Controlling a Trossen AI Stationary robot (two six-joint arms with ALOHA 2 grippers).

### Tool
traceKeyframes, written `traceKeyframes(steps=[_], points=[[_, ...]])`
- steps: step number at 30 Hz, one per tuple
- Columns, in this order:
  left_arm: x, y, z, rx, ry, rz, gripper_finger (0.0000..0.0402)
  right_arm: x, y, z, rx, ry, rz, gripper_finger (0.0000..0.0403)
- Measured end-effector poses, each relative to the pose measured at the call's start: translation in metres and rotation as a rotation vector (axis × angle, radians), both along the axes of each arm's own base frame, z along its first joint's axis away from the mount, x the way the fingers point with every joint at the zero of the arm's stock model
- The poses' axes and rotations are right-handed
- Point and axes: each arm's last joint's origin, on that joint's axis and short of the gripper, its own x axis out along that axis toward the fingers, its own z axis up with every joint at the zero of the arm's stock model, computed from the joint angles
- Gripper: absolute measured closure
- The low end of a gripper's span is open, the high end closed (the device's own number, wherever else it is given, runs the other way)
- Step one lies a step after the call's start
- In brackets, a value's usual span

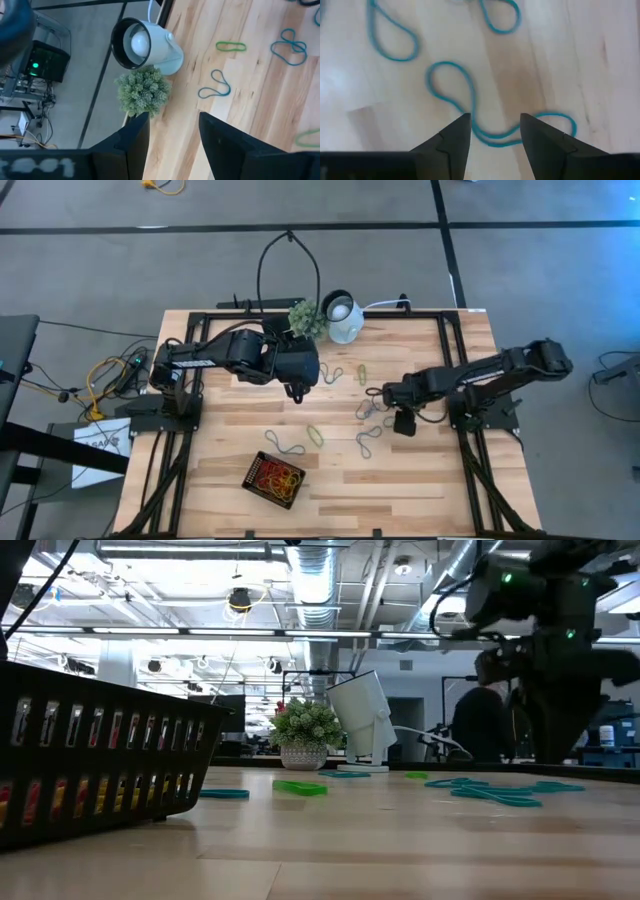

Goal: Pick and place items into bin
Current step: Put the blue rubber band into the black bin

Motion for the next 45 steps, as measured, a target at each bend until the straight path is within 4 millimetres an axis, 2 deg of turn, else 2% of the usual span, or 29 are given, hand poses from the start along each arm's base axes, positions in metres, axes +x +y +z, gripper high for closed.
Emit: traceKeyframes(steps=[5, 11, 16, 25, 29, 33, 37, 39, 45], points=[[0.000, 0.000, 0.000, 0.000, 0.001, 0.000, 0.0239, -0.003, 0.011, 0.006, -0.001, -0.031, 0.050, 0.0239], [0.000, 0.000, 0.000, -0.003, 0.000, 0.001, 0.0239, 0.005, 0.026, -0.014, -0.007, -0.007, 0.097, 0.0239], [0.000, 0.000, 0.000, -0.006, -0.004, 0.006, 0.0239, 0.010, 0.022, -0.029, -0.043, 0.070, 0.081, 0.0239], [0.000, 0.000, 0.000, -0.009, -0.004, 0.004, 0.0239, 0.012, 0.012, -0.030, -0.035, 0.060, 0.109, 0.0241], [0.000, 0.000, 0.000, -0.008, -0.004, 0.004, 0.0239, 0.015, 0.009, -0.034, -0.004, 0.067, 0.155, 0.0265], [0.000, 0.000, 0.000, -0.008, -0.004, 0.004, 0.0239, 0.017, 0.005, -0.034, 0.040, 0.049, 0.171, 0.0322], [0.000, 0.000, 0.000, -0.025, -0.030, 0.035, 0.0239, 0.017, 0.002, -0.027, 0.059, -0.013, 0.101, 0.0389], [0.000, -0.001, 0.000, -0.034, -0.046, 0.051, 0.0239, 0.020, 0.002, -0.020, 0.065, -0.085, 0.092, 0.0394], [-0.001, -0.005, 0.001, 0.021, -0.054, 0.057, 0.0239, 0.029, 0.016, 0.028, 0.096, -0.336, 0.124, 0.0400]])
